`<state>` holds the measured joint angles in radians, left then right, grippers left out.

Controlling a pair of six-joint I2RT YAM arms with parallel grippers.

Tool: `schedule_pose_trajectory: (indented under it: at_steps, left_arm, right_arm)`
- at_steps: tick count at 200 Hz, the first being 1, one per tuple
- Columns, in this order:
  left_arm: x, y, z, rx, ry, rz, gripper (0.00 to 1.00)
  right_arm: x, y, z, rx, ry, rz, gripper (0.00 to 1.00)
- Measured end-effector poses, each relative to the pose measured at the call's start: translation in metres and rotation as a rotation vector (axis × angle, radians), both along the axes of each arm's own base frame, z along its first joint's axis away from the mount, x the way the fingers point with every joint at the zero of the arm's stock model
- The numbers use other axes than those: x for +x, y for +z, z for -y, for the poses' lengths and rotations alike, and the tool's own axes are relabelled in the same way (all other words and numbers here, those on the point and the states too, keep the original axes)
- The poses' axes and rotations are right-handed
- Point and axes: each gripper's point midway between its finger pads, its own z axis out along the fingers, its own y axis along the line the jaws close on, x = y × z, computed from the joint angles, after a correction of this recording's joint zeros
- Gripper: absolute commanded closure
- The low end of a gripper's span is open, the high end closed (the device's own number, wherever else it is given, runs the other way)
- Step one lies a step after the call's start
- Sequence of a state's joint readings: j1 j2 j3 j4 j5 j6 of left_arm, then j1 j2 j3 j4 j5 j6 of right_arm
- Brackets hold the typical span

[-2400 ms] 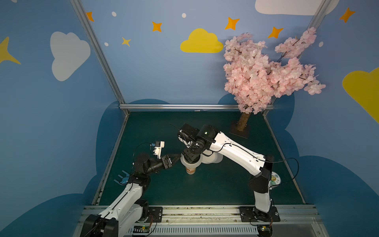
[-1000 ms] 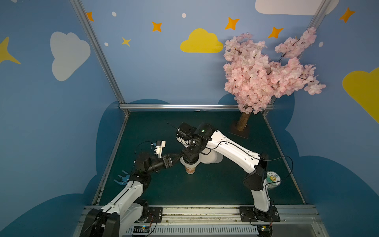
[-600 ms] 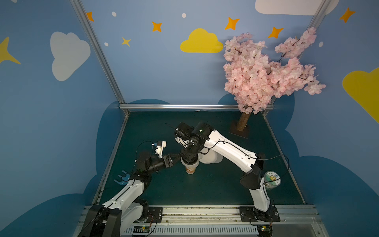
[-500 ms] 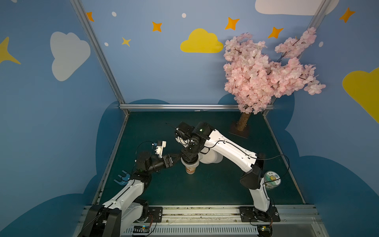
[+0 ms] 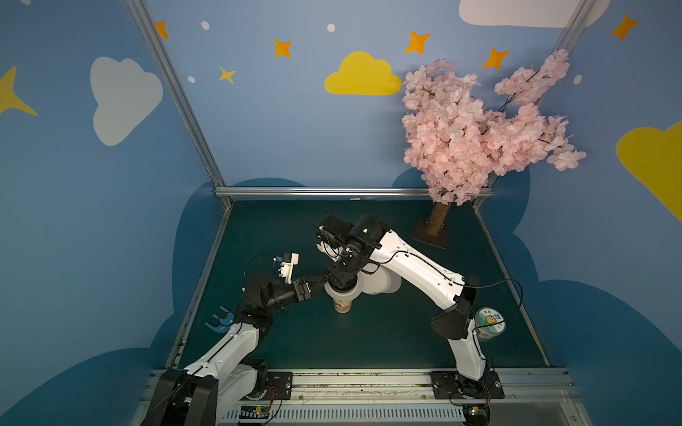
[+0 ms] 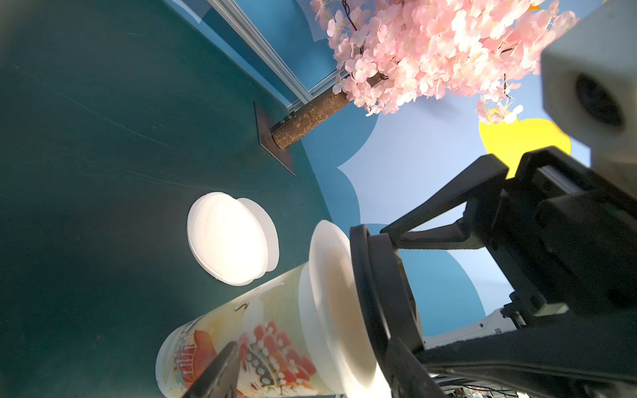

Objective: Put the leak-proof paper on the milk tea cups
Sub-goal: Secure the cup lid on the cup.

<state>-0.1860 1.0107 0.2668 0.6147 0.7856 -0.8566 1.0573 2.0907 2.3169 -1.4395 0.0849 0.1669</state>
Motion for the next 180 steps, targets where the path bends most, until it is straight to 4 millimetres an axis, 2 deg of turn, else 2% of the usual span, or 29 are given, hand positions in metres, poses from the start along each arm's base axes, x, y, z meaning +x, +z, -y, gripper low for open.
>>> schedule_pose_trajectory:
  at_steps: [180]
  left_arm:
    - [-0.001,0.002,0.000,-0.002,-0.002,0.009,0.31]
  right_arm:
    - [-0.003,-0.012,0.001,-0.033,0.013,-0.036,0.37]
